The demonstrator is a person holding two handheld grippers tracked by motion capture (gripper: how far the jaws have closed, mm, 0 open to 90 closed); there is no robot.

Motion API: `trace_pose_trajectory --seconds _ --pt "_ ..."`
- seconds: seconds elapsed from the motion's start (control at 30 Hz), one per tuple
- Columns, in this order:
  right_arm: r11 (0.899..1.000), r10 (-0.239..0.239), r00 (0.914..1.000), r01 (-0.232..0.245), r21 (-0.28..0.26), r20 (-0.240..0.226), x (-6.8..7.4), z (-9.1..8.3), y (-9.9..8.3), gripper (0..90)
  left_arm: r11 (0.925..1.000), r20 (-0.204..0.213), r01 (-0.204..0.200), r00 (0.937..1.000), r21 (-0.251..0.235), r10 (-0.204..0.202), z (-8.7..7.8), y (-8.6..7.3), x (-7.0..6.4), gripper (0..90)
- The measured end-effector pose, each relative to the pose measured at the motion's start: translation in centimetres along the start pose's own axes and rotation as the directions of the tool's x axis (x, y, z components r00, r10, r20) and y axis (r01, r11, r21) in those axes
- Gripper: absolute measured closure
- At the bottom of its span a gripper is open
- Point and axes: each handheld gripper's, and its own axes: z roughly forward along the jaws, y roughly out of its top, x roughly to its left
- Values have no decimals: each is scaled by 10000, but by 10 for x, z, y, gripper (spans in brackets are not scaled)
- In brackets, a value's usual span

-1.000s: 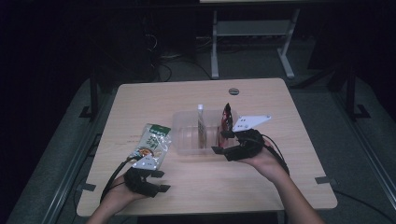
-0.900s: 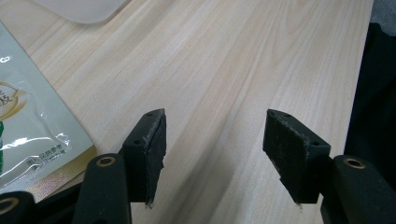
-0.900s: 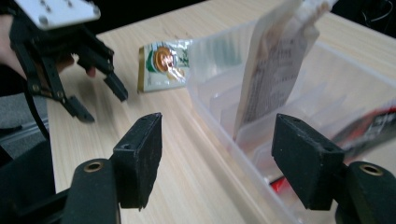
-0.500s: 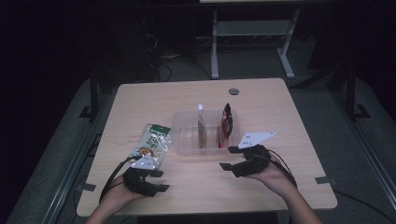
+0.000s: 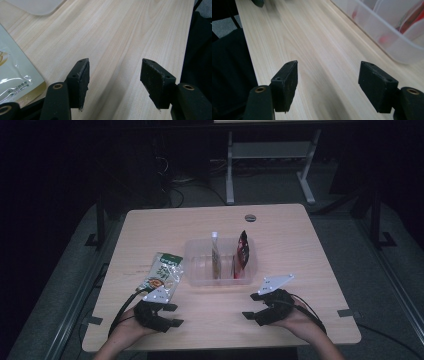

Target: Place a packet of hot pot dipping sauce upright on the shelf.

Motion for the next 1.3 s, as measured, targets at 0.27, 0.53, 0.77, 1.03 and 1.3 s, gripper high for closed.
trace_pose_trajectory --seconds 0.27,0.53,0.77,1.03,1.3 --pt "9999 58 10000 -59 123 39 -1 4 -2 306 9999 -377 -88 9992 98 92 -2 3 2 426" --pt "9998 -5 10000 4 199 66 -2 7 -3 305 9997 -1434 143 9896 188 -114 -15 7 16 436" --pt "9997 62 9999 -64 247 105 -3 7 -2 305 9972 -2311 726 9700 -194 -751 -26 8 43 427" --pt "9995 88 9998 -94 295 204 -4 6 -4 305 9809 -3333 1842 9225 -633 -1947 -34 3 79 388" --pt "9994 53 9995 -64 332 327 -5 6 -5 305 9570 -3789 2816 8799 -698 -2866 -27 5 108 307"
